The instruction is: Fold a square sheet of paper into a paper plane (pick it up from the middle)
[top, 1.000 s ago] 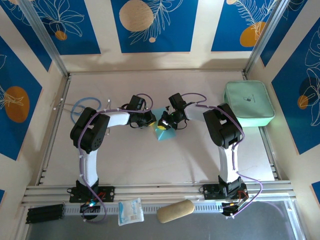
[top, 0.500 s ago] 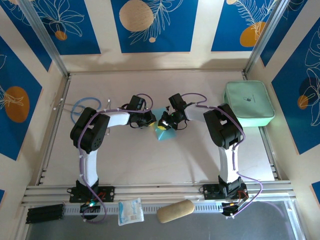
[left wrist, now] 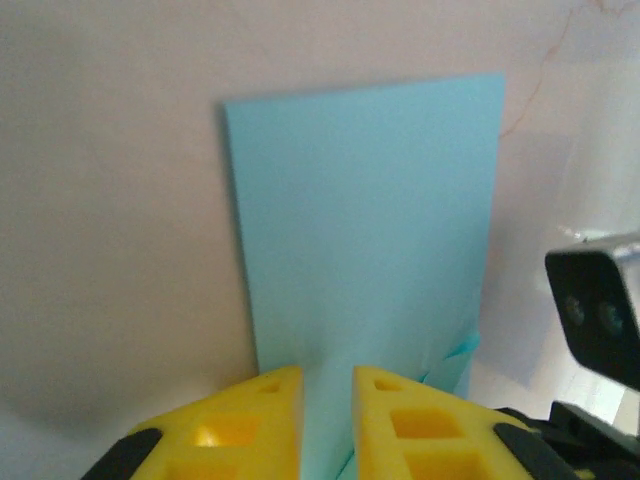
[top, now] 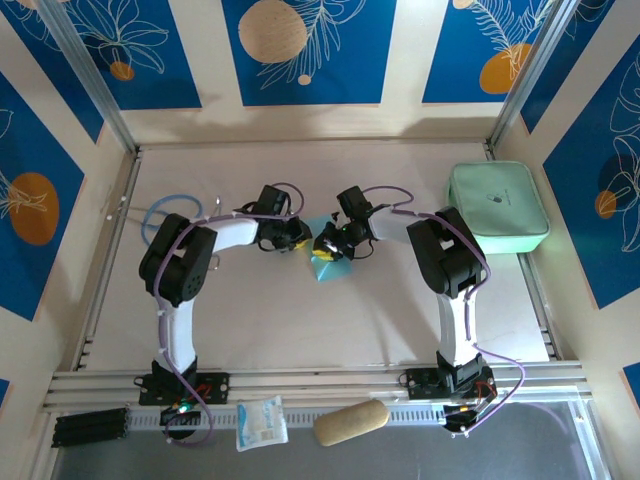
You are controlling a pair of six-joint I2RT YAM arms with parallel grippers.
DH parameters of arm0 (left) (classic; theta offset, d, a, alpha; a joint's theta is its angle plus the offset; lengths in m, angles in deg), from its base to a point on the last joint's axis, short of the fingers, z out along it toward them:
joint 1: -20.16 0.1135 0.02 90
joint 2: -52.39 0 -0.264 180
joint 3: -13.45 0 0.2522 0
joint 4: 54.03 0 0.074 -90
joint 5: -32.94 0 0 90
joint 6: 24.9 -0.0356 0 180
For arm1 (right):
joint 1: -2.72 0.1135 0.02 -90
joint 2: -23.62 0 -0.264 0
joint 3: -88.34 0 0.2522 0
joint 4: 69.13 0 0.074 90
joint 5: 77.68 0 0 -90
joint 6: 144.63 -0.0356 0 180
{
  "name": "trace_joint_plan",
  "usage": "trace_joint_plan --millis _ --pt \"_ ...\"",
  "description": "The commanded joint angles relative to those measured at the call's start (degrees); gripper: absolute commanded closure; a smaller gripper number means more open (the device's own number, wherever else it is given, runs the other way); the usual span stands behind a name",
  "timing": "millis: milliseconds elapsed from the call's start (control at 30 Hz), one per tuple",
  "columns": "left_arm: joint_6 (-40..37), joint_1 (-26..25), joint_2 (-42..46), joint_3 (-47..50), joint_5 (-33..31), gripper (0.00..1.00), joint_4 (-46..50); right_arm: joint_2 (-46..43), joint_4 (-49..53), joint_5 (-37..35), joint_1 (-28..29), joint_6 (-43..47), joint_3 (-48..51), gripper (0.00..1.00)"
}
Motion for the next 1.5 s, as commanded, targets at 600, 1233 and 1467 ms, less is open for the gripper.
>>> trace_joint_plan --millis 600,1233,1467 --pt "2.7 -1.4 13.2 8.7 -2.7 0.86 -0.6 2.5 6.7 -4.0 0.1 -0.7 0.1 0.75" --pt "3.0 -6.7 6.0 6.0 -1.9 1.00 -1.8 3.2 9.3 -5.1 0.2 0.2 -1.3 1.00" --pt "2.8 -6.8 4.5 5.1 -3.3 1.00 -1.0 3.0 9.1 -4.7 0.2 0.3 -1.2 1.00"
